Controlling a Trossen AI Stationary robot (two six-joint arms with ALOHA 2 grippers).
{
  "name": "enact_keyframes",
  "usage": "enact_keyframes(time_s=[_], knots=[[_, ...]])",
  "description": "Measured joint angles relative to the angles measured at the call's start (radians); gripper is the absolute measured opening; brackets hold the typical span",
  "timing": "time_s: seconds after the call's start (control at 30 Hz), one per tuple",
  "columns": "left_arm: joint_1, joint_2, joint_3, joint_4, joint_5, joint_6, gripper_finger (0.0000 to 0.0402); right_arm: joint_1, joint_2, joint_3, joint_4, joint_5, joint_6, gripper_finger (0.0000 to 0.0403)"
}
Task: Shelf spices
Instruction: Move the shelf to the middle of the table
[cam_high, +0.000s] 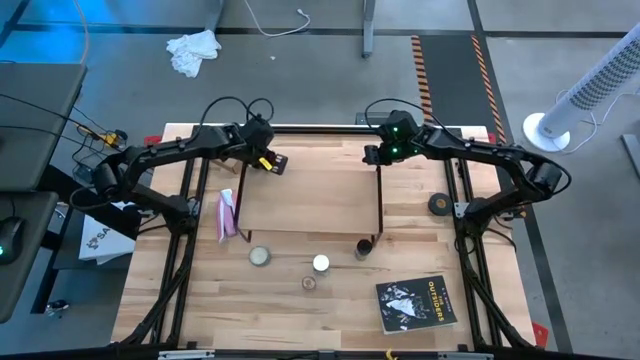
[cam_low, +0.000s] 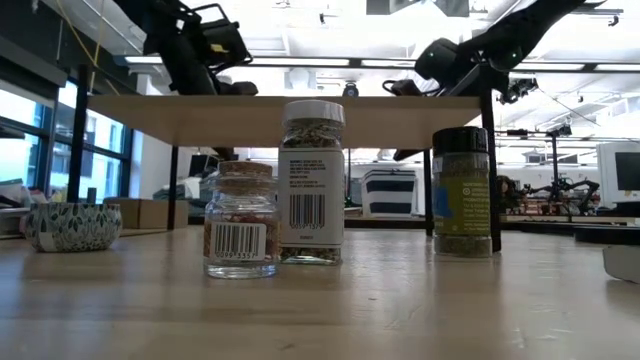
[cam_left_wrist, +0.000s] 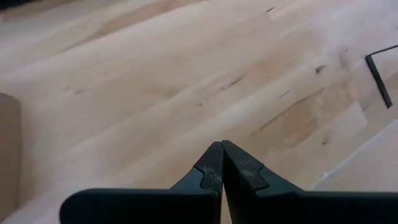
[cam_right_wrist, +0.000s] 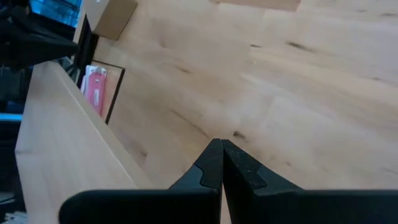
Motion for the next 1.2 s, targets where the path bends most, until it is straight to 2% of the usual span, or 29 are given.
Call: enact_keyframes(time_s=[0.27, 0.73, 1.03, 1.13, 1.2], knots=[[-0.059, 0.0, 0.001, 0.001, -0.004, -0.08, 0.0, 0.034, -0.007, 0.0, -0.02, -0.003, 0.003, 0.0], [-0.128, -0.007, 0.008, -0.004, -0.007, -0.181, 0.0, 0.016, -0.009, 0.0, -0.018, -0.003, -0.036, 0.0], [-0.003, -0.081, 0.195, -0.09, -0.077, 0.005, 0.0, -0.065, -0.061, 0.0, 0.071, 0.001, -0.081, 0.0], [-0.017, -0.137, 0.26, -0.225, -0.076, 0.124, 0.0, -0.091, -0.13, 0.0, 0.122, 0.001, -0.132, 0.0], [-0.064, -0.189, 0.278, -0.347, -0.112, 0.131, 0.0, -0.1, -0.186, 0.001, 0.145, 0.001, -0.162, 0.0]])
